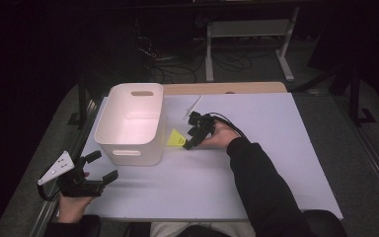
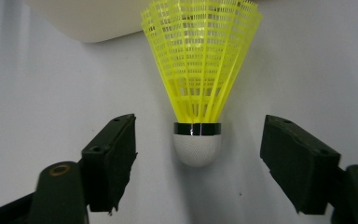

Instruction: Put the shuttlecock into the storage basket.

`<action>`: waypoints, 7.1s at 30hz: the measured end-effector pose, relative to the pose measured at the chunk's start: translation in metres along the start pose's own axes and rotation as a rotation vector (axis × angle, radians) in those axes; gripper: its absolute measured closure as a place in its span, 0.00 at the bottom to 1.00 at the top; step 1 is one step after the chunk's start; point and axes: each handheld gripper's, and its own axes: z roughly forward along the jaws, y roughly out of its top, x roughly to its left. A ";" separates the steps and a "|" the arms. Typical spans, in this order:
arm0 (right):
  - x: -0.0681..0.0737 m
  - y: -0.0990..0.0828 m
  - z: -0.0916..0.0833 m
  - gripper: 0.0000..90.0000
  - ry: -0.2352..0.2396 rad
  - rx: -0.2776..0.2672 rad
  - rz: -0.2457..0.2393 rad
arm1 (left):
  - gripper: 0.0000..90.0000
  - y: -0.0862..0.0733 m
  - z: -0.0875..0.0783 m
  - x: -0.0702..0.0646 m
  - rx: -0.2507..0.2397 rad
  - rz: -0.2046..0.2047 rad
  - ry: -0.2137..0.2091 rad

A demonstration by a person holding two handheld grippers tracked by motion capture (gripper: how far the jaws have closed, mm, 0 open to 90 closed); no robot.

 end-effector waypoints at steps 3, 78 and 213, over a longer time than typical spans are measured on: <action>0.001 0.000 0.002 0.37 0.001 0.003 -0.005 | 0.00 0.000 0.000 0.000 0.000 0.001 0.001; 0.021 0.020 -0.076 0.70 -0.087 -0.091 -0.045 | 0.00 0.000 0.000 0.000 0.008 0.000 0.000; 0.087 0.142 -0.070 0.70 0.003 -0.110 -0.235 | 0.00 0.000 0.001 0.000 0.010 0.001 0.002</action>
